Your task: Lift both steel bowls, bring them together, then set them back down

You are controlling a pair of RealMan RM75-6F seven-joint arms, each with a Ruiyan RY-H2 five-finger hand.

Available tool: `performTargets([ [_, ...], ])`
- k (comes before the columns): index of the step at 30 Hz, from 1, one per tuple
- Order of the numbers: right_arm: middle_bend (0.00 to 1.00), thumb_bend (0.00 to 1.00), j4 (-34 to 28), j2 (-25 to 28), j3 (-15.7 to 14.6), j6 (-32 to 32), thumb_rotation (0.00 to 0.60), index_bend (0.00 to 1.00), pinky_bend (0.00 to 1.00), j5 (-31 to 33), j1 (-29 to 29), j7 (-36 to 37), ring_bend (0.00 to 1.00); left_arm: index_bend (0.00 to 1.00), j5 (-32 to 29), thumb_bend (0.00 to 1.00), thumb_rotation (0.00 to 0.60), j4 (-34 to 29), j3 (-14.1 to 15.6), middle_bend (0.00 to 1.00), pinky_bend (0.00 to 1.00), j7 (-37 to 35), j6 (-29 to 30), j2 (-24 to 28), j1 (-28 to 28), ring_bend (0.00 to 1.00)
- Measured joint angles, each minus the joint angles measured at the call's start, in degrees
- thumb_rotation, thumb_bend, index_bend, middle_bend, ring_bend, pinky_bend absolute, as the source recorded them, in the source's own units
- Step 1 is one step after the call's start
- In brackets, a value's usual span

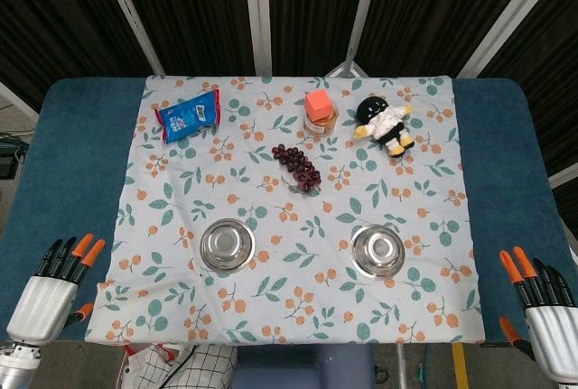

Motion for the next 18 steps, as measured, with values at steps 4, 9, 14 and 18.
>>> performTargets([
  [4,0.00,0.32,-0.03,0.01,0.02,-0.10,0.600,0.00,0.12,-0.03,0.07,-0.06,0.00,0.00,0.21,0.12,0.591,0.23,0.03,0.00,0.07,0.01,-0.10,-0.18,-0.12,0.00],
  [9,0.00,0.32,-0.18,-0.01,0.06,-0.76,0.600,0.00,0.12,0.41,0.25,-0.36,0.00,0.00,1.45,0.12,0.600,0.85,0.02,0.00,0.07,0.06,-0.52,-0.91,-0.95,0.00],
  [14,0.00,0.32,-0.53,0.19,0.04,-0.90,0.600,0.00,0.12,0.42,0.38,0.12,0.00,0.00,2.08,0.12,0.600,0.96,-0.55,0.00,0.07,-0.28,-3.09,-2.36,-3.14,0.00],
  [18,0.00,0.32,-0.61,0.45,0.09,-1.14,0.600,0.00,0.12,0.42,0.65,0.89,0.00,0.00,1.19,0.12,0.600,-0.76,-2.00,0.00,0.07,0.97,-7.79,-4.21,-6.02,0.00],
])
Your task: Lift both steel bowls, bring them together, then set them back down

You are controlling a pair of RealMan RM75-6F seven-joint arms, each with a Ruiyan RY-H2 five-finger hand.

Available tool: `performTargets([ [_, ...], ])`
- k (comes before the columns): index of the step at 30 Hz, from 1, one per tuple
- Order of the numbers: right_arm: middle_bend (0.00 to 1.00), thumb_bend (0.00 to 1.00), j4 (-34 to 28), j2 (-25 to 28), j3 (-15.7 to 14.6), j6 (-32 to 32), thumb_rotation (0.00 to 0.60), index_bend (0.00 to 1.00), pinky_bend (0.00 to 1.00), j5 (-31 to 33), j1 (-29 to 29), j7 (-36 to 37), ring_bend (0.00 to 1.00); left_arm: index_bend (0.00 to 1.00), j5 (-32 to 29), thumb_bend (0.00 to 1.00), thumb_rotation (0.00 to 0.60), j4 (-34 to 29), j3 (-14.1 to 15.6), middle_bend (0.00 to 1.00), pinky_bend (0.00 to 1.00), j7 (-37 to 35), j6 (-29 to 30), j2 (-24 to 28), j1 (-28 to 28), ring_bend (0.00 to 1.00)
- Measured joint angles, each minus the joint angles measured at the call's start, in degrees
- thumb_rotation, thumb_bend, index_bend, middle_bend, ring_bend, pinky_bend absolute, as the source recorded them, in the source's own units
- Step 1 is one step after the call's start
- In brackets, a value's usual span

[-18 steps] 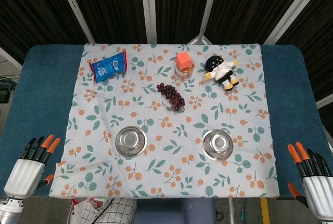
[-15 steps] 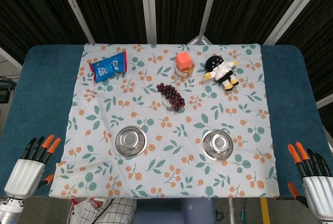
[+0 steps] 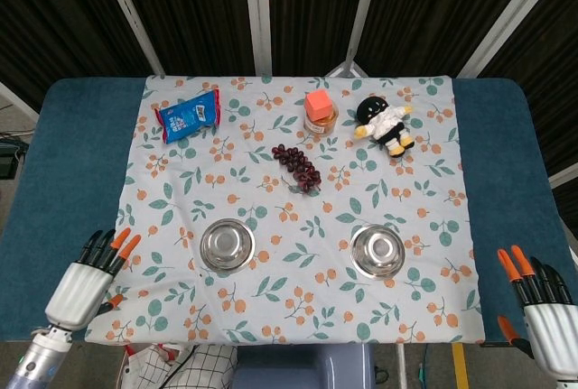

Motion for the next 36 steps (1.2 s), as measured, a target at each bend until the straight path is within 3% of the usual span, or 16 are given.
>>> performTargets([
  [5,0.00,0.32,-0.14,-0.05,0.26,-2.21,0.600,0.00,0.12,1.08,0.94,0.26,0.00,0.00,-3.37,0.13,0.600,-3.60,-2.38,0.00,0.07,4.38,-7.28,-2.66,-3.76,0.00],
  [15,0.00,0.32,-0.81,0.26,1.86,-7.30,0.600,0.00,0.12,5.65,3.55,1.36,0.00,0.00,-17.67,0.14,0.600,-7.71,-9.41,0.00,0.07,15.57,-20.66,-11.98,-12.22,0.00],
  [21,0.00,0.32,-1.05,1.14,1.87,-7.97,0.600,0.00,0.12,5.72,4.18,3.31,0.00,0.00,-25.57,0.14,0.600,-8.43,-12.13,0.00,0.09,23.38,-22.92,-17.24,-15.67,0.00],
  [31,0.00,0.32,-0.92,2.21,1.66,-7.06,0.600,0.00,0.12,5.29,4.18,6.06,0.00,0.00,-37.25,0.14,0.600,-8.28,-13.83,0.00,0.09,33.28,-22.93,-22.64,-19.75,0.00],
  [36,0.00,0.32,-1.02,2.26,1.70,-7.33,0.600,0.00,0.12,5.72,4.36,6.09,0.00,0.04,-41.04,0.18,0.600,-7.73,-14.17,0.07,0.22,35.26,-22.49,-23.78,-21.87,0.03],
])
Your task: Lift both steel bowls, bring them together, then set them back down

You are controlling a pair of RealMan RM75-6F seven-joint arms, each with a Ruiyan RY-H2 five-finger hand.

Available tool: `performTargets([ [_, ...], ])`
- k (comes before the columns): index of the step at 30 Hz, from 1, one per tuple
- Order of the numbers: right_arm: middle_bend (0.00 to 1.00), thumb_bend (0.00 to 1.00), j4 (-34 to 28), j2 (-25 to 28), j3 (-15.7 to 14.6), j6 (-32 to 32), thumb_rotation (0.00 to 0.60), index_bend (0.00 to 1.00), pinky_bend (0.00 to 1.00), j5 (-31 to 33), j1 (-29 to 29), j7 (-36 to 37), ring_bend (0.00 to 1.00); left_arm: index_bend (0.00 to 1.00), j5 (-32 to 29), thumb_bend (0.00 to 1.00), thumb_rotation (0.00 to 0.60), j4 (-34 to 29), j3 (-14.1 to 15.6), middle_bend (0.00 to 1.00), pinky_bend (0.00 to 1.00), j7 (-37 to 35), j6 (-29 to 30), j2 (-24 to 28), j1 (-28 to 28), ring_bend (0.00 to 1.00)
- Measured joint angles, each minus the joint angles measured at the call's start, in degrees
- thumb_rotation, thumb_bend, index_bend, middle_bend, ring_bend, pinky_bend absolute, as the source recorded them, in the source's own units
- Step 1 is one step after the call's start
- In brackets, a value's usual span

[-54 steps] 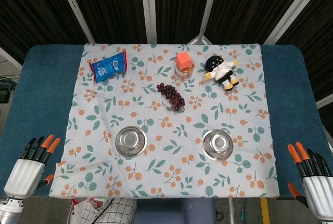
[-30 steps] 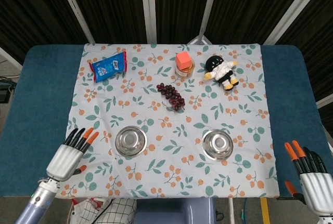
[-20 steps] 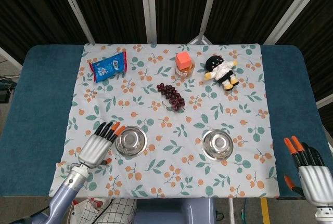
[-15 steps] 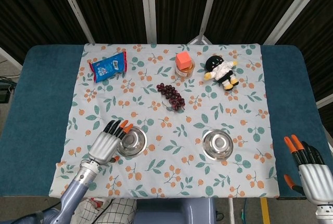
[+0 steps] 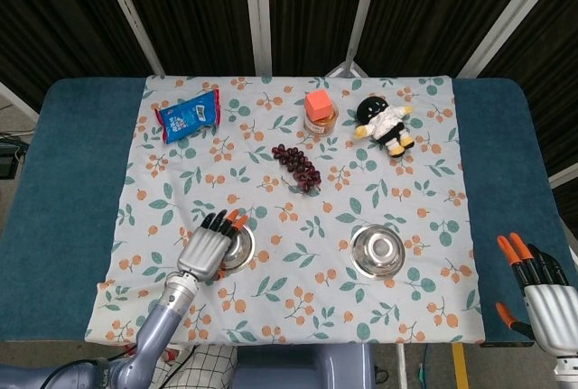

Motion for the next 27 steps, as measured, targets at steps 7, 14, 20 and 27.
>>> performTargets([
  [7,0.00,0.32,-0.05,0.33,-0.06,0.51,0.600,0.00,0.12,0.03,-0.08,1.03,0.00,0.30,-2.84,0.26,0.600,0.83,1.00,0.37,0.48,2.16,2.52,-1.68,-2.10,0.30],
  [14,0.00,0.32,-0.08,0.31,-0.14,0.49,0.600,0.00,0.12,0.04,0.07,0.82,0.00,0.42,-3.77,0.32,0.600,-0.22,2.17,0.53,0.61,1.76,4.83,-1.71,-3.36,0.43],
  [20,0.00,0.32,0.39,-0.59,-0.42,0.33,0.600,0.00,0.12,-1.76,0.66,-0.58,0.00,0.42,0.43,0.33,0.600,-4.11,2.92,0.56,0.64,-3.73,6.28,1.80,-2.99,0.46],
  [27,0.00,0.32,0.69,-1.69,-1.35,-3.02,0.600,0.00,0.12,-5.89,3.94,0.41,0.00,0.42,7.26,0.33,0.600,-13.69,4.07,0.55,0.64,-13.62,7.12,12.16,-1.51,0.46],
])
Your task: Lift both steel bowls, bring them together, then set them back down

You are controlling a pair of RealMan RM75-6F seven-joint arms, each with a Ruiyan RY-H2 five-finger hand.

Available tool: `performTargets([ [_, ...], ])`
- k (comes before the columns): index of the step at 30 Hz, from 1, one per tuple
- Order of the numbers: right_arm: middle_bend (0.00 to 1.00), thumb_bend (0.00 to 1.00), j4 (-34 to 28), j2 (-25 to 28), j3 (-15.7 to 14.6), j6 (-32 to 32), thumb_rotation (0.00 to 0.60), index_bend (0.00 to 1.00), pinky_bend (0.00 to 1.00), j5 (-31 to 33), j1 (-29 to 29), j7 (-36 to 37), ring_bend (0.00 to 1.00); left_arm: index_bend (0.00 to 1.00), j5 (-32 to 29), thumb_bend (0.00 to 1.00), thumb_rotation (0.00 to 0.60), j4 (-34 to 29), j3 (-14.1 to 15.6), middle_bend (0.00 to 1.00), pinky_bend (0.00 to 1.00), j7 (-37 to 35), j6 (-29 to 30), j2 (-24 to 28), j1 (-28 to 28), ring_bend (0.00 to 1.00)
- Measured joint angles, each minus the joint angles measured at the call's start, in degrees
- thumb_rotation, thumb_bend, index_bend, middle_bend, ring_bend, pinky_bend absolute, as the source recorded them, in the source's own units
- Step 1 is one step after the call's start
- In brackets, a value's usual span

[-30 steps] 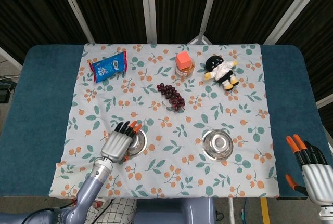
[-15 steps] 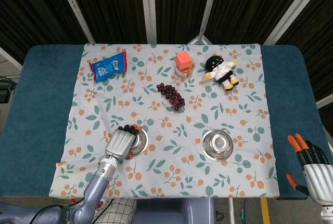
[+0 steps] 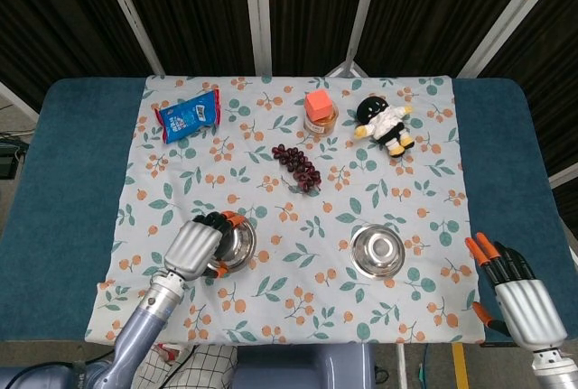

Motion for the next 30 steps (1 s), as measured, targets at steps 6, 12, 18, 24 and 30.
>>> performTargets([
  [6,0.00,0.32,-1.94,-0.36,-0.07,-6.41,0.600,0.00,0.12,-1.96,5.35,3.95,0.00,0.42,6.61,0.33,0.600,-5.81,1.04,0.55,0.64,-10.50,1.19,9.93,2.08,0.46],
  [12,0.00,0.32,-4.01,-3.29,2.11,-13.47,0.600,0.00,0.12,1.76,9.61,-0.53,0.00,0.37,11.55,0.33,0.600,-7.00,1.71,0.55,0.64,-18.68,3.19,15.66,3.99,0.46],
  [18,0.00,0.32,-5.07,-8.33,4.41,-22.07,0.600,0.00,0.12,9.18,14.45,-7.85,0.00,0.37,13.04,0.33,0.600,-5.98,1.78,0.54,0.63,-22.46,3.86,17.17,4.56,0.45],
  [24,0.00,0.32,-4.98,-11.71,5.16,-26.20,0.600,0.00,0.12,13.68,17.25,-12.67,0.00,0.36,13.27,0.33,0.600,-5.04,1.73,0.53,0.63,-23.98,4.25,17.59,4.78,0.45],
  [30,0.00,0.32,-4.48,-14.14,5.74,-28.56,0.600,0.00,0.12,17.26,19.49,-18.34,0.00,0.36,13.38,0.32,0.600,-3.37,1.79,0.53,0.63,-25.19,4.56,17.73,5.04,0.45],
])
